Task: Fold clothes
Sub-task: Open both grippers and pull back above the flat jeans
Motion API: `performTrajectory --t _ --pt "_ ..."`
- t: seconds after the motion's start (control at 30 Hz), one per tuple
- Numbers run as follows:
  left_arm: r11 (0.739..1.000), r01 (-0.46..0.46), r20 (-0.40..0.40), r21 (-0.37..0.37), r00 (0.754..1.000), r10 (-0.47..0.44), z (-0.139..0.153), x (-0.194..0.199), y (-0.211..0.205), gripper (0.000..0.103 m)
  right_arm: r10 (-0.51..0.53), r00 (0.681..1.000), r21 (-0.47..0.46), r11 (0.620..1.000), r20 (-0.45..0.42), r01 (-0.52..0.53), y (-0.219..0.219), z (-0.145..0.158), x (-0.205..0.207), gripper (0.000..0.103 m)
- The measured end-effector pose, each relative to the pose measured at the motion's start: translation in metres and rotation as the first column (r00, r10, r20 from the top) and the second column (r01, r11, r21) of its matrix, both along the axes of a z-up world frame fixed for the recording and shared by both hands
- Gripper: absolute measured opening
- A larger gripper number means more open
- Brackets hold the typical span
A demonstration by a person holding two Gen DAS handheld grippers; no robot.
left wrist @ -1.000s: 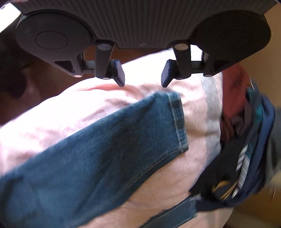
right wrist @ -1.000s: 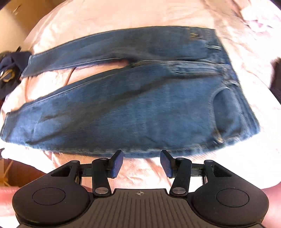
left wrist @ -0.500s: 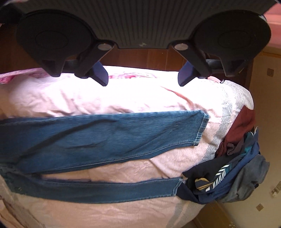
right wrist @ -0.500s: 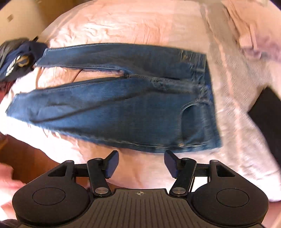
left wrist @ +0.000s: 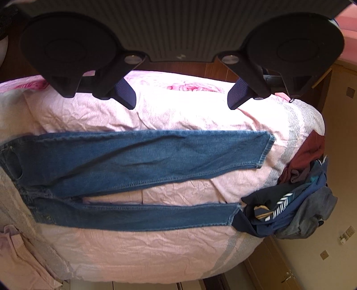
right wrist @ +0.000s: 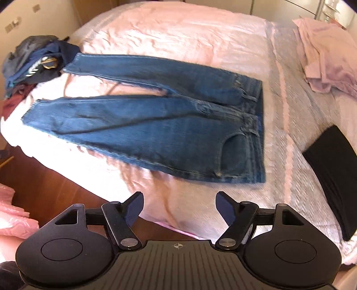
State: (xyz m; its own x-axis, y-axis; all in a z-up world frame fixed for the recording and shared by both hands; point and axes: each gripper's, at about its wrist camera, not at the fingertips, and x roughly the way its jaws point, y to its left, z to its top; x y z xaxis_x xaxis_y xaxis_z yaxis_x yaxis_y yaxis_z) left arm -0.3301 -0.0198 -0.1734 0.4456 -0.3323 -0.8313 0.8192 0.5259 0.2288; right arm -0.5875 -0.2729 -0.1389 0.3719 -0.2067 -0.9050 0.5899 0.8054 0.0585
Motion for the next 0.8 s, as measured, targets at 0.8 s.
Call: performTrajectory --t 0.8 --pt "0.999 -0.053 0.001 -0.014 0.999 0.053 0.007 0.009 0.019 0.087 0.109 0.994 -0.025 0.994 0.002 -0.109 0.019 0.000 0.040 0.075"
